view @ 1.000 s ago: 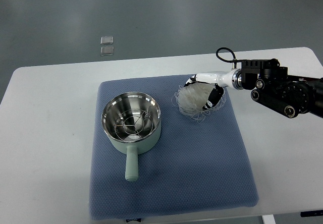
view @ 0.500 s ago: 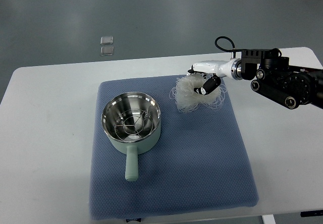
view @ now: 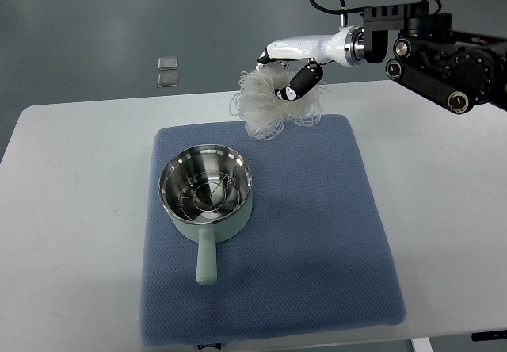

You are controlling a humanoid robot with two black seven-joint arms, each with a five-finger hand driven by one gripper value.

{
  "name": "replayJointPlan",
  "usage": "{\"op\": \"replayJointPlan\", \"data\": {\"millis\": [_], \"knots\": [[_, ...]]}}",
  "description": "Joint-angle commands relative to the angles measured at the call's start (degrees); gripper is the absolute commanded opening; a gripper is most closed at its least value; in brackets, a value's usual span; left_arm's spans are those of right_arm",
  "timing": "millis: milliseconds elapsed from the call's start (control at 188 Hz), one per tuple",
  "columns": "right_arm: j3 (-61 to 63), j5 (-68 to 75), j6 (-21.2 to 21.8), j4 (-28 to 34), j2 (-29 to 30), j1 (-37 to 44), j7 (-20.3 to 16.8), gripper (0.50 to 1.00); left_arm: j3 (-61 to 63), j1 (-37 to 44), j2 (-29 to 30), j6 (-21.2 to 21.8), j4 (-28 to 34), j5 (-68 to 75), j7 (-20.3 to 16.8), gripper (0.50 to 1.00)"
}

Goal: Put vermicelli into pot with right hand
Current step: 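Lift the vermicelli with the right hand and carry it over the steel pot, then lower the vermicelli into the steel pot with the right hand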

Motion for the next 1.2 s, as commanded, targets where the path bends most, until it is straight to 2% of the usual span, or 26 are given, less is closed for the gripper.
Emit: {"op": "replayJointPlan", "data": {"millis": [0,186,606,867,1197], "knots": [[0.00,1.21,0.58,3.42,-0.08,3.15,0.40,0.500,-0.07,0.00,0.00,0.00,-0.02,0.00,0.00,1.000],[0.00,1.82,0.58,7.38,0.97,7.63,0.31,0.500,0.01,0.00,0.00,0.00,-0.02,0.00,0.00,1.000],[-3.60,1.30,1.29,7.82,10.38,10.45,-0.04,0.500,0.01,0.00,0.00,0.00,-0.02,0.00,0.00,1.000],[-7.12,0.33,0.67,6.68,16.62,8.16,-0.39,0.500,0.01,0.00,0.00,0.00,-0.02,0.00,0.00,1.000],[-7.82,-0.11,-0.74,2.55,17.06,2.54,-0.57,0.500,0.01,0.00,0.00,0.00,0.07,0.09,0.00,1.000]]}}
